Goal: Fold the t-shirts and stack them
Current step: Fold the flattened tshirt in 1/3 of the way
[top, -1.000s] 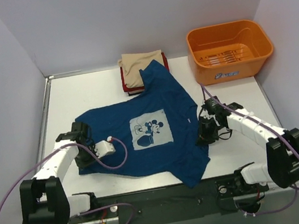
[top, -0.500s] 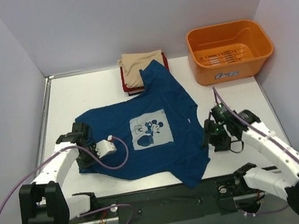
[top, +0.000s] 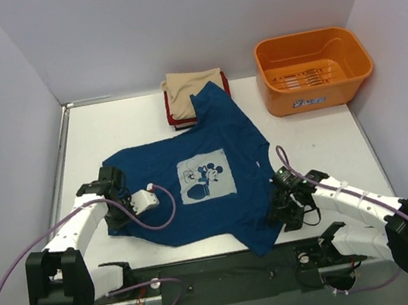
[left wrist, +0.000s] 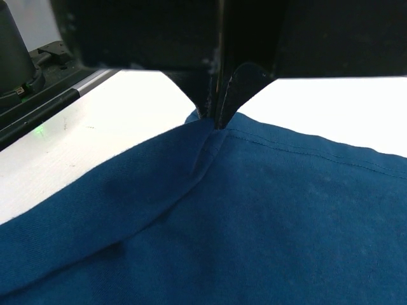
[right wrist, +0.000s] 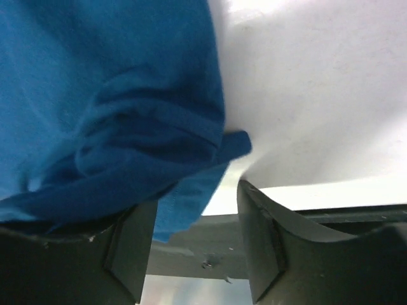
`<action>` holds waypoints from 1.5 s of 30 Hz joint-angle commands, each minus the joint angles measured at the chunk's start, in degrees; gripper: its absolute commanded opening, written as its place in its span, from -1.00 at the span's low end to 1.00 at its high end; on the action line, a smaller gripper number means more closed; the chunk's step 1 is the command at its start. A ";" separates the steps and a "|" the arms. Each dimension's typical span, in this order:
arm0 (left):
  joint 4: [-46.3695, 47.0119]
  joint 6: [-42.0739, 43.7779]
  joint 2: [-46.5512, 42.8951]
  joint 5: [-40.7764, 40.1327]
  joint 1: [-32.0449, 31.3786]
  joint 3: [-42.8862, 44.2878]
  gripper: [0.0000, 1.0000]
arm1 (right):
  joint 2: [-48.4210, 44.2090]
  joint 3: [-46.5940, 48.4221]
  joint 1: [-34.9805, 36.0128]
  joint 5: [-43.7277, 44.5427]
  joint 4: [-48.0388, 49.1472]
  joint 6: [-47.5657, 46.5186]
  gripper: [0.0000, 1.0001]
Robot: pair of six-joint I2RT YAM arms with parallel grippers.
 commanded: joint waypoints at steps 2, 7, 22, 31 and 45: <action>-1.57 -1.49 -1.46 0.83 -0.27 1.81 -1.00 | 3.24 -3.30 0.17 -0.25 7.82 3.07 -0.57; -4.02 -3.51 -2.07 -3.12 -0.10 2.60 -1.00 | -3.24 -3.57 0.00 -0.09 3.09 4.03 -1.00; -0.96 -9.32 6.78 -2.50 0.70 13.31 -1.00 | 3.93 28.84 -7.90 0.45 -8.35 -16.07 -1.00; 1.07 -15.64 22.61 -6.29 1.05 23.69 -1.00 | 29.49 48.27 -10.73 -1.14 -3.08 -29.17 -1.00; 2.03 -18.10 28.68 -14.02 4.39 26.59 -1.00 | 47.01 68.06 -11.60 0.44 -6.24 -35.60 -1.00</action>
